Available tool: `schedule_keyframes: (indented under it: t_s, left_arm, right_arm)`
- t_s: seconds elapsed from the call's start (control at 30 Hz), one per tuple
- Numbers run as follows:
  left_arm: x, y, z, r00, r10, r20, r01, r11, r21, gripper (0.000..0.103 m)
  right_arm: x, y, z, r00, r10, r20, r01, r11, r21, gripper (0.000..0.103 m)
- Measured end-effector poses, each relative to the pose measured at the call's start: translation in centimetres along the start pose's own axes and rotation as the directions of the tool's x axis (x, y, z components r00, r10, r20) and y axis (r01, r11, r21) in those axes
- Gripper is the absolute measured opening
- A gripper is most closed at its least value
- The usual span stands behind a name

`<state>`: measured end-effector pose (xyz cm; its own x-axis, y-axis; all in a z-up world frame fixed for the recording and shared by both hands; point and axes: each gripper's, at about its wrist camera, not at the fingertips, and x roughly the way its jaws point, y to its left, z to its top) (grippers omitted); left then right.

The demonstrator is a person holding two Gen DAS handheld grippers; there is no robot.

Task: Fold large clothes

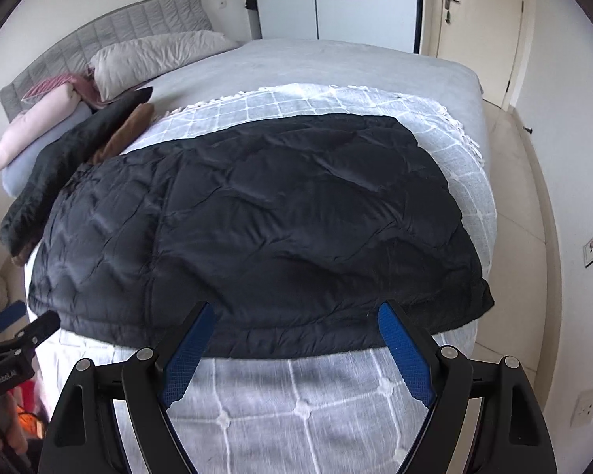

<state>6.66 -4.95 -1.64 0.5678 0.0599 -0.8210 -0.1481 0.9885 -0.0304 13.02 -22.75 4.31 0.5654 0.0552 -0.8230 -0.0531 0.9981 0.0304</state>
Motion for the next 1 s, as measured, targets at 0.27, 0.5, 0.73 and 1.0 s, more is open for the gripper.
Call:
schedule_keyframes:
  t_s: [0.27,0.5,0.73,1.0]
  left_arm:
    - [0.0,-2.5,-2.5,1.000,0.027,-0.009,-0.026,1.000,0.008,0.102]
    - [1.5,-3.2,-3.4,1.000,0.021,-0.018,-0.021,1.000,-0.022,0.102]
    - [2.7,-2.9,-3.8,0.999,0.031,-0.038,-0.033,0.999,-0.043,0.102]
    - [2.8,-2.8,-4.1,0.999,0.023,-0.047,-0.025,0.999,-0.040,0.102]
  right_arm:
    - [0.3,1.6,-2.7,0.999,-0.033,-0.023,0.032,0.999,-0.041,0.087]
    - [1.8,3.3,-3.9,0.999,-0.025,-0.024,0.024,0.998,-0.059,0.087]
    - [2.4,3.4,-4.0,0.999,-0.043,-0.015,0.042,0.998,-0.045,0.087]
    - [2.8,4.1,-4.5,0.998,-0.059,-0.011,0.058,0.996,-0.073,0.087]
